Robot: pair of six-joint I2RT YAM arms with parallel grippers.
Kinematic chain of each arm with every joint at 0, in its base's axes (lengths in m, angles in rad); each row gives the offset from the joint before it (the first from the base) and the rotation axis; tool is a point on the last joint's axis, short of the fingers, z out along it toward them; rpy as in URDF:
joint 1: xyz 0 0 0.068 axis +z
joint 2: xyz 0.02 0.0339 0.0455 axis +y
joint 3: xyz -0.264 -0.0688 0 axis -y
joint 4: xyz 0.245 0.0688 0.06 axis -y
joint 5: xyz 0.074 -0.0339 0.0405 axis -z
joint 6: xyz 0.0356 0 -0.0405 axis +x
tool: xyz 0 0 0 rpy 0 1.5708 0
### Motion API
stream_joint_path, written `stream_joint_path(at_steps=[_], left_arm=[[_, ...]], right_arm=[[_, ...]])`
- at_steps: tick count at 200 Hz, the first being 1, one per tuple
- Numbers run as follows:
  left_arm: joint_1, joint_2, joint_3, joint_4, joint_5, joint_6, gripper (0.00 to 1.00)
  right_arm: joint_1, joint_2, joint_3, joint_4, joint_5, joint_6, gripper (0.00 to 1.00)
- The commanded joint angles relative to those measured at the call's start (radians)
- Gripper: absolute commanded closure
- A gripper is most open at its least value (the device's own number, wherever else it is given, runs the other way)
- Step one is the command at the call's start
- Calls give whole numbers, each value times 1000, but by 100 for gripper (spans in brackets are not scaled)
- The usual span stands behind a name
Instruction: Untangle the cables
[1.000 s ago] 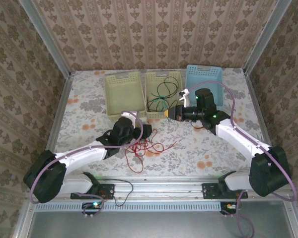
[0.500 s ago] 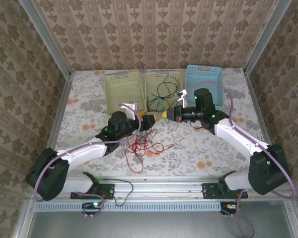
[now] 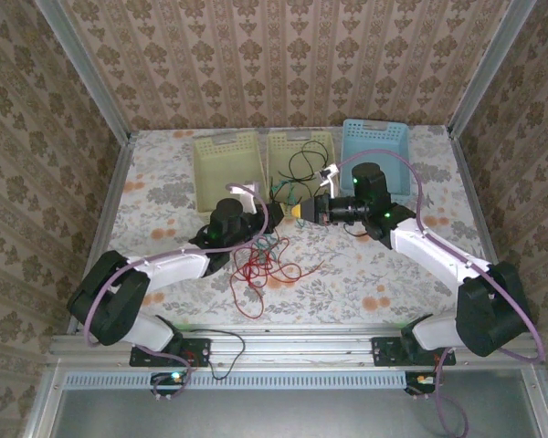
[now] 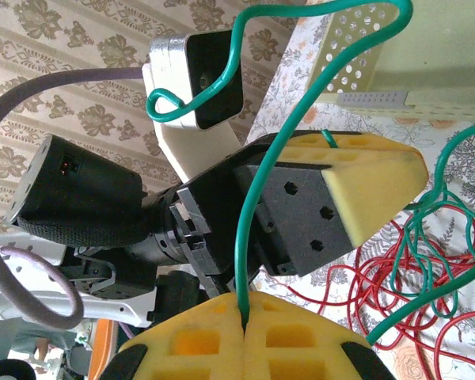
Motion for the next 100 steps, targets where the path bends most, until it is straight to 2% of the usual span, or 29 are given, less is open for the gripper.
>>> stream_joint_path(at_steps=[1, 10, 50, 100], left_arm=[[4, -29, -24, -12, -60, -10, 97], [4, -41, -29, -39, -78, -6, 100], [12, -81, -41, -141, -113, 3, 100], [20, -125, -85, -171, -138, 2, 100]], right_arm=[[-16, -6, 18, 23, -19, 21, 100], [-25, -9, 15, 25, -14, 27, 100], [-79, -35, -15, 58, 46, 72, 100], [-195, -95, -80, 48, 246, 118, 100]])
